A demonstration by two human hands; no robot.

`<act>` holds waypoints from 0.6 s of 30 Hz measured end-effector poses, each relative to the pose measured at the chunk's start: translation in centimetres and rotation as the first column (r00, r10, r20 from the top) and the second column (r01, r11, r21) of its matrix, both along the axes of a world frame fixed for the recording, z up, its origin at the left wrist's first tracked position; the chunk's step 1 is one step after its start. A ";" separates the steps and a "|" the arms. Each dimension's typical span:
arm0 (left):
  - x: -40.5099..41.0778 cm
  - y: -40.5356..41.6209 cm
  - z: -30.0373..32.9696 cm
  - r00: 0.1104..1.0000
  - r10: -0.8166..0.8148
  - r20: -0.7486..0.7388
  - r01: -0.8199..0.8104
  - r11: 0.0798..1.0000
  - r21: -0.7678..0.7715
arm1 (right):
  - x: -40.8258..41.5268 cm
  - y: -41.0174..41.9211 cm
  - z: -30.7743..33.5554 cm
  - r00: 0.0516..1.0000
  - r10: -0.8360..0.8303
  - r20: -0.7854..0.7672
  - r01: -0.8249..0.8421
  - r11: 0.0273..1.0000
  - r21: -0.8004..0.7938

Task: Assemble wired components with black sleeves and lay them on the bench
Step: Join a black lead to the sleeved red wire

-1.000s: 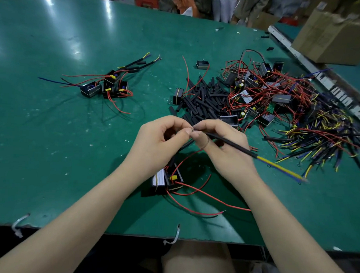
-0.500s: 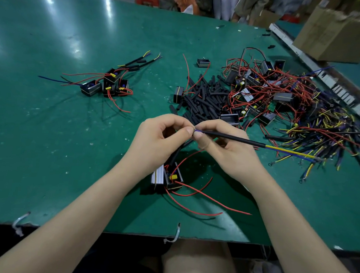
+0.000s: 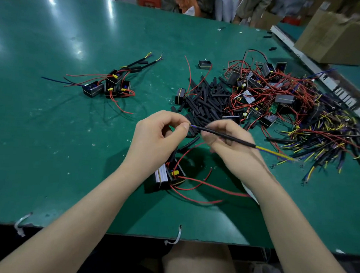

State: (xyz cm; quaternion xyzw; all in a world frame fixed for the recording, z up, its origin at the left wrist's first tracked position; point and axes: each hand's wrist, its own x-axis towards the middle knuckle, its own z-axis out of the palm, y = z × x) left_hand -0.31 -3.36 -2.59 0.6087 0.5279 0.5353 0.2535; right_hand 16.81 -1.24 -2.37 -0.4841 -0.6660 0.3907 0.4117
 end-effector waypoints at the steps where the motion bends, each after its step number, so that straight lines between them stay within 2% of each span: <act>1: 0.0 0.0 0.0 1.000 0.026 -0.007 -0.026 0.999 0.025 | 0.2 0.0 0.1 0.998 -0.022 -0.053 0.017 0.997 -0.078; 4: 0.1 -0.1 -0.1 0.991 0.106 -0.078 -0.094 0.985 0.142 | 0.1 -0.4 0.6 0.969 0.049 -0.241 -0.115 0.957 -0.267; 6: 0.1 -0.2 -0.2 0.978 0.148 -0.150 -0.111 0.967 0.229 | -0.1 -0.6 0.7 0.967 0.103 -0.231 -0.174 0.935 -0.308; 11: 0.3 -0.1 -0.7 0.903 0.274 -0.333 -0.124 0.905 0.407 | -1.2 -0.6 0.4 0.970 0.010 -0.245 -0.107 0.916 -0.387; 15: 0.3 -0.1 -0.8 0.861 0.277 -0.426 -0.041 0.874 0.485 | -1.8 -0.5 0.5 0.912 -0.028 -0.410 -0.178 0.871 -0.458; 18: 0.3 -0.1 -0.7 0.829 0.282 -0.484 0.019 0.850 0.527 | -1.8 -0.2 0.3 0.920 -0.056 -0.387 -0.152 0.860 -0.486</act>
